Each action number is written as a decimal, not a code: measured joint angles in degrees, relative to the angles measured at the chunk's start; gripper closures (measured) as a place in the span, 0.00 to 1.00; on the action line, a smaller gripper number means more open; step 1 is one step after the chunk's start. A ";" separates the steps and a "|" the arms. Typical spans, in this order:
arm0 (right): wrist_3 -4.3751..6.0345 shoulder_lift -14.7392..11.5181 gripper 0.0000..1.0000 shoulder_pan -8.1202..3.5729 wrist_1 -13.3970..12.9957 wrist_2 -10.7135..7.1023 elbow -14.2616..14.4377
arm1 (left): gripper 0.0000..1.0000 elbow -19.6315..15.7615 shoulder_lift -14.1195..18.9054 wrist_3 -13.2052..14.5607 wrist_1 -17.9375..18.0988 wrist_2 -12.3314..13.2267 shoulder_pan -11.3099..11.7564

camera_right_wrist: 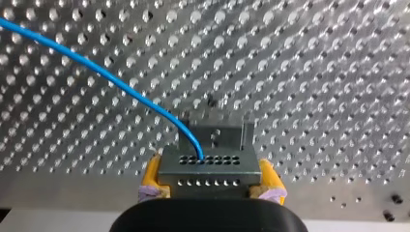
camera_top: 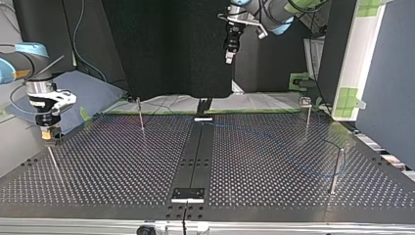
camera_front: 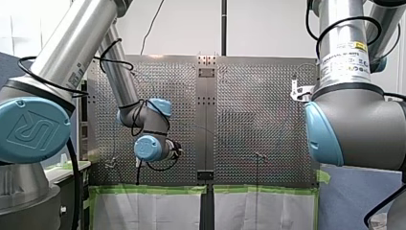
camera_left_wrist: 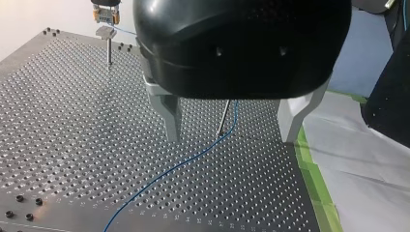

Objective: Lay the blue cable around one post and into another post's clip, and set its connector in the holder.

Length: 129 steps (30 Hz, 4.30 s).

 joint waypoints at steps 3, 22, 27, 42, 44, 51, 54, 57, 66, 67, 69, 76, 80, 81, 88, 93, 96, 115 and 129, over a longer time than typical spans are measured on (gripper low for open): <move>0.56 0.29 1.00 -0.01 -0.98 -1.04 -0.01 | 0.00 0.00 0.00 0.00 -0.05 -0.02 0.01; 1.54 2.54 1.00 -0.06 -1.92 -2.61 -1.64 | 0.00 0.00 0.00 -0.06 -0.11 -0.03 0.02; 1.45 2.71 1.00 -0.06 -1.99 -2.81 -2.06 | 0.00 0.00 0.00 -0.02 -0.14 -0.03 0.02; 1.57 2.84 1.00 -0.21 -2.14 -3.55 -3.03 | 0.00 0.00 0.00 -0.01 -0.15 -0.04 0.02; 1.57 2.87 1.00 -0.27 -2.21 -3.58 -3.03 | 0.00 0.00 0.00 -0.01 -0.15 -0.03 0.02; 1.65 2.95 1.00 -0.39 -2.54 -3.81 -3.01 | 0.00 0.00 0.01 -0.01 -0.15 -0.04 0.03; 1.65 3.00 1.00 -0.40 -2.65 -3.95 -3.02 | 0.00 0.00 0.00 -0.04 -0.15 -0.03 0.03; 1.57 3.08 1.00 -0.42 -2.74 -4.03 -3.03 | 0.00 0.00 0.00 -0.04 -0.15 -0.03 0.02; 1.47 3.53 1.00 -0.49 -3.04 -4.26 -2.85 | 0.00 0.00 0.00 -0.01 -0.21 -0.03 0.02; 1.53 3.57 1.00 -0.49 -3.19 -4.52 -2.86 | 0.00 0.00 0.00 -0.01 -0.22 -0.03 0.03; 1.60 3.63 1.00 -0.48 -3.33 -4.95 -2.91 | 0.00 0.00 0.00 0.01 -0.24 -0.03 0.03; 1.66 3.78 1.00 -0.53 -3.62 -5.48 -2.94 | 0.00 0.00 0.00 0.08 -0.49 -0.03 0.05; 1.72 3.78 1.00 -0.62 -3.97 -5.59 -3.03 | 0.00 0.00 0.00 0.08 -0.62 -0.03 0.13; 1.77 3.79 1.00 -0.65 -4.00 -5.63 -3.11 | 0.00 0.00 0.00 0.10 -0.69 -0.04 0.17; 1.91 3.88 1.00 -0.81 -1.78 -5.74 -4.78 | 0.00 0.00 0.00 0.40 -1.23 -0.04 0.49; 1.92 3.96 1.00 -0.74 -1.04 -5.80 -4.57 | 0.00 0.00 0.00 0.38 -1.28 0.03 0.55; 1.93 3.84 1.00 -0.73 -1.04 -5.80 -4.39 | 0.00 0.00 0.01 0.39 -1.29 0.01 0.56; 1.93 4.26 0.01 -0.72 -0.61 -5.80 -4.40 | 0.00 0.00 0.00 0.35 -1.29 -0.04 0.57; 1.92 4.26 0.01 -0.72 -0.61 -5.80 -4.39 | 0.00 0.02 0.00 0.15 -1.13 0.24 0.57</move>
